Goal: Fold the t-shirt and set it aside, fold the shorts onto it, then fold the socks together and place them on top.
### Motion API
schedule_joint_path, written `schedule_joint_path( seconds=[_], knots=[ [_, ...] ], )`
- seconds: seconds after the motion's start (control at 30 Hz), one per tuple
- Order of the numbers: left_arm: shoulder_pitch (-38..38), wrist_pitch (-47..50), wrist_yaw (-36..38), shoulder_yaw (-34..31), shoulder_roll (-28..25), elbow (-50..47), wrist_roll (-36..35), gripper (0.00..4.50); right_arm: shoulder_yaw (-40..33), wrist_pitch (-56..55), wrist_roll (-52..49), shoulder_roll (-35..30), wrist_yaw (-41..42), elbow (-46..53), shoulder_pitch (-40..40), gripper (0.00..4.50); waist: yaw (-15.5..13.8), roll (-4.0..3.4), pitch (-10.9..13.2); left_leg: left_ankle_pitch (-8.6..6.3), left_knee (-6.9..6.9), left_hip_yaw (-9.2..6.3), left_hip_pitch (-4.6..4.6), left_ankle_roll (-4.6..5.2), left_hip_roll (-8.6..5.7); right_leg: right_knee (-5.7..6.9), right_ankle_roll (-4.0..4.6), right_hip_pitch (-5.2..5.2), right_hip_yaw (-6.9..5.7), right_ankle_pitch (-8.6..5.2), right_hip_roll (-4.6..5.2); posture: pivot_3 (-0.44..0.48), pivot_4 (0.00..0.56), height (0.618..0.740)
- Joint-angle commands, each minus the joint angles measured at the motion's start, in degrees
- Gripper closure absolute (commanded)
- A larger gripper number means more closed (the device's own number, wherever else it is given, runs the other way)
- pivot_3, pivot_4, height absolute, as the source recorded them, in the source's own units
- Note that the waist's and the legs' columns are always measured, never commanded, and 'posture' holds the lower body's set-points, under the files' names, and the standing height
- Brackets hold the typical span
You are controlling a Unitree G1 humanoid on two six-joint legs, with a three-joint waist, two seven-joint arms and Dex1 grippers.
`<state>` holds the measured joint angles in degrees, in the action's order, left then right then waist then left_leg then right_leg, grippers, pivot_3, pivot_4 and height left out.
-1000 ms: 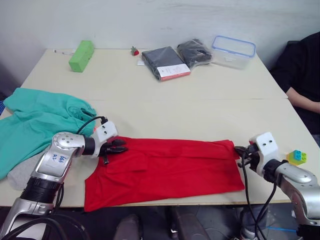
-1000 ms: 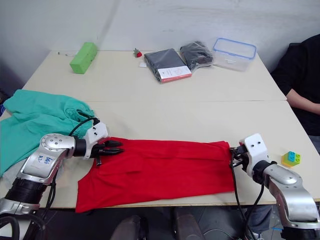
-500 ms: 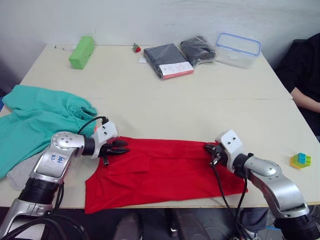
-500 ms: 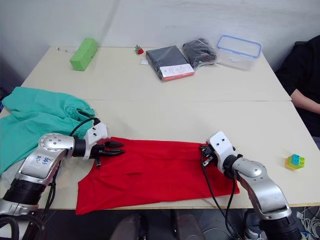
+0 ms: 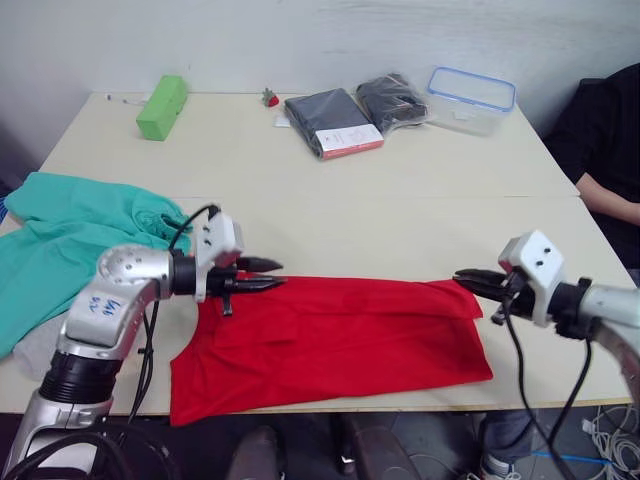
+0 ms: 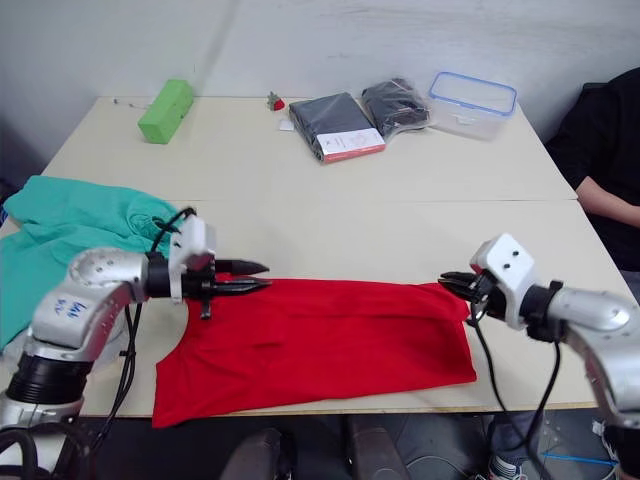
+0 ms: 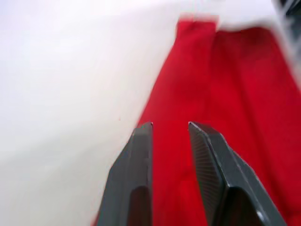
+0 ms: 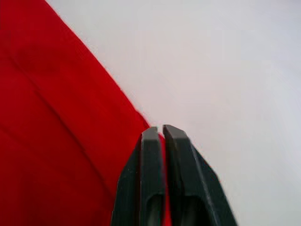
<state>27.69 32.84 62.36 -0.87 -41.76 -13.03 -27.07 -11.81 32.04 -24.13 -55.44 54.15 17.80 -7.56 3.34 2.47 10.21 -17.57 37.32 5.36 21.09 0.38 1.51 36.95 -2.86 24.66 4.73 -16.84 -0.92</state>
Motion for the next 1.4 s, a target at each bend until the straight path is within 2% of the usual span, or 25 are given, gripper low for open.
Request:
schedule_joint_path(
  seconds=[0.03, 0.23, 0.3, 0.53, 0.63, 1.0, 1.23, 1.4],
  knots=[
    [1.82, 2.52, 1.77, -1.48, -1.21, -5.93, -5.26, 2.11, 4.13, -2.12, 1.23, -2.09, 5.83, -5.26, -3.77, 2.86, 0.11, 0.00, 0.00, -0.01, -0.01, 0.01, 0.02, -0.01, -0.01, -0.01, 0.00, 0.01, 0.00, 0.00, 0.00, 0.000, 0.150, 0.740],
    [2.45, 4.18, 3.47, -1.16, -2.25, -9.63, -8.97, 0.15, 13.88, -5.59, 9.22, 0.89, 5.63, -17.12, -12.95, 0.71, 0.01, -0.05, 0.03, -0.02, 0.03, 0.03, 0.09, -0.04, -0.02, 0.00, 0.01, 0.12, 0.04, -0.01, 0.00, 0.000, 0.150, 0.740],
    [2.27, 3.97, 3.09, -1.11, -2.53, -9.96, -8.95, 0.00, 15.59, -5.31, 10.51, 2.75, 4.84, -19.73, -15.30, 0.02, -0.04, -0.05, 0.04, -0.01, 0.04, 0.02, 0.10, -0.05, -0.02, 0.02, 0.02, 0.14, 0.04, -0.02, 0.00, 0.000, 0.150, 0.740],
    [1.02, 0.49, -0.09, 0.03, -3.05, -9.99, -3.98, 0.00, 18.10, -4.61, 11.89, 5.10, 6.51, -21.77, -17.28, 0.02, -0.14, -0.09, 0.05, -0.01, 0.09, 0.02, 0.12, -0.05, -0.02, 0.05, 0.03, 0.14, 0.04, -0.02, 0.01, 0.000, 0.150, 0.740],
    [0.92, 0.03, -0.21, -0.07, -2.92, -9.81, -3.74, 0.00, 18.87, -4.64, 12.60, 5.22, 7.24, -21.99, -17.45, 0.63, -0.15, -0.09, 0.05, -0.01, 0.10, 0.02, 0.12, -0.05, -0.02, 0.05, 0.03, 0.13, 0.04, -0.02, 0.01, 0.000, 0.150, 0.740],
    [1.96, -1.46, -0.40, 0.44, -3.02, -8.42, -2.22, 0.00, 23.19, -8.67, 17.16, 7.07, 9.69, -27.34, -21.66, 4.45, 0.12, -0.08, 0.05, -0.01, 0.41, 0.03, 0.00, -0.03, -0.02, 0.26, 0.04, -0.02, 0.04, 0.02, 0.01, 0.000, 0.150, 0.740],
    [2.61, -2.60, -0.79, 0.94, -2.51, -7.25, -1.03, 0.00, 26.49, -17.19, 22.59, 8.98, 11.80, -38.12, -32.22, 4.49, 0.25, -0.09, 0.07, 0.08, 0.66, 0.06, 0.01, 0.02, -0.02, 0.46, 0.10, 0.00, 0.06, 0.06, 0.01, 0.000, 0.150, 0.740],
    [2.12, -3.45, -1.94, 1.44, -1.75, -6.94, -0.11, 0.00, 30.05, -29.53, 30.33, 15.41, 7.13, -56.79, -47.96, 4.49, 1.51, -0.21, 0.22, 0.15, 0.67, 0.11, 0.02, 0.04, -0.04, 0.49, 0.15, 0.04, 0.09, 0.10, 0.01, 0.000, 0.150, 0.740]
  ],
)
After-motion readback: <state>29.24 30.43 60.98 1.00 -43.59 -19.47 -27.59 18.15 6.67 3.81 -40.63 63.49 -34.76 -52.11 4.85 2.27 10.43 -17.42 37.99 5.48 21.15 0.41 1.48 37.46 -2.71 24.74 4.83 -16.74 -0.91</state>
